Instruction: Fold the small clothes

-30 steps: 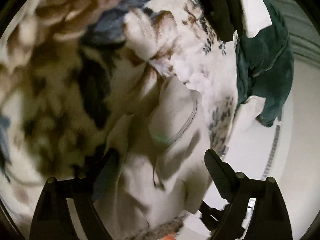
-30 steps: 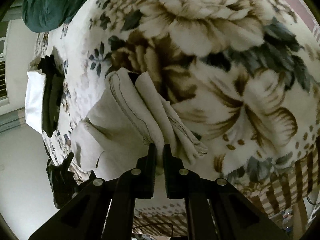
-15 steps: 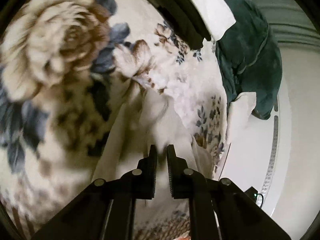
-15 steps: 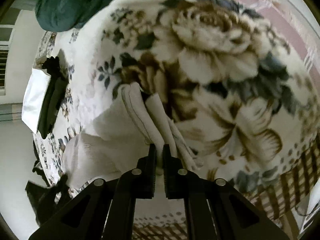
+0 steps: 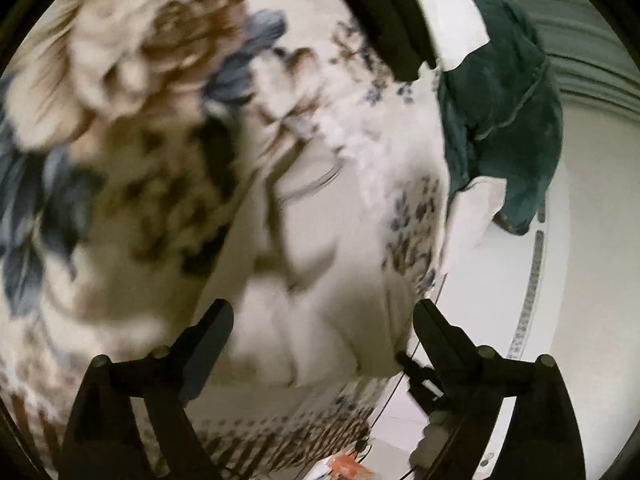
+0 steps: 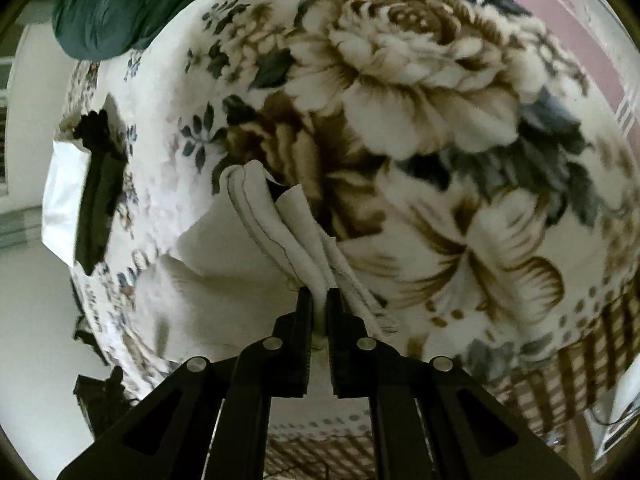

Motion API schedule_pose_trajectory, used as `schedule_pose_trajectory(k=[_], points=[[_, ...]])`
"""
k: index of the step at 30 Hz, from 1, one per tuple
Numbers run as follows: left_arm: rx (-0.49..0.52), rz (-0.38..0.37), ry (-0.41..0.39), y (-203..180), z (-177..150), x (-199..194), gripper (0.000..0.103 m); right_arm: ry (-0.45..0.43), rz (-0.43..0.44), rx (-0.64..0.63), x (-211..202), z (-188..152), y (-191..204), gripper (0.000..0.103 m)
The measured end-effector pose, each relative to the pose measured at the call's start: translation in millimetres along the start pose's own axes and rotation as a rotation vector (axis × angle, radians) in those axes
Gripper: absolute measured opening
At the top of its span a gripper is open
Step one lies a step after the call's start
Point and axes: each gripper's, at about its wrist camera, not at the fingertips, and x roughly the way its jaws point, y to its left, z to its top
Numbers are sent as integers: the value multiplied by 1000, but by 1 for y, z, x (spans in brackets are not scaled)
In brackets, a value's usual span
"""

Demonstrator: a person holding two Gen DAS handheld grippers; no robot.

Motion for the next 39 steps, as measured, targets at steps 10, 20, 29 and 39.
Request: schedule_pose_trajectory(k=[10,20,29,39], points=[[69,97,16,-8,36,59,13,57,0,12,24,-7,2,15],[11,81,-88,0,-12,6,7,-119,-43,-123,-5,-3,32,6],[-101,117,-20,41,-31,11,7,13,-148,-172,6,25,29,14],[36,113,-83,-3,3,-14,85,-52,20,-135,13,69,61,39]])
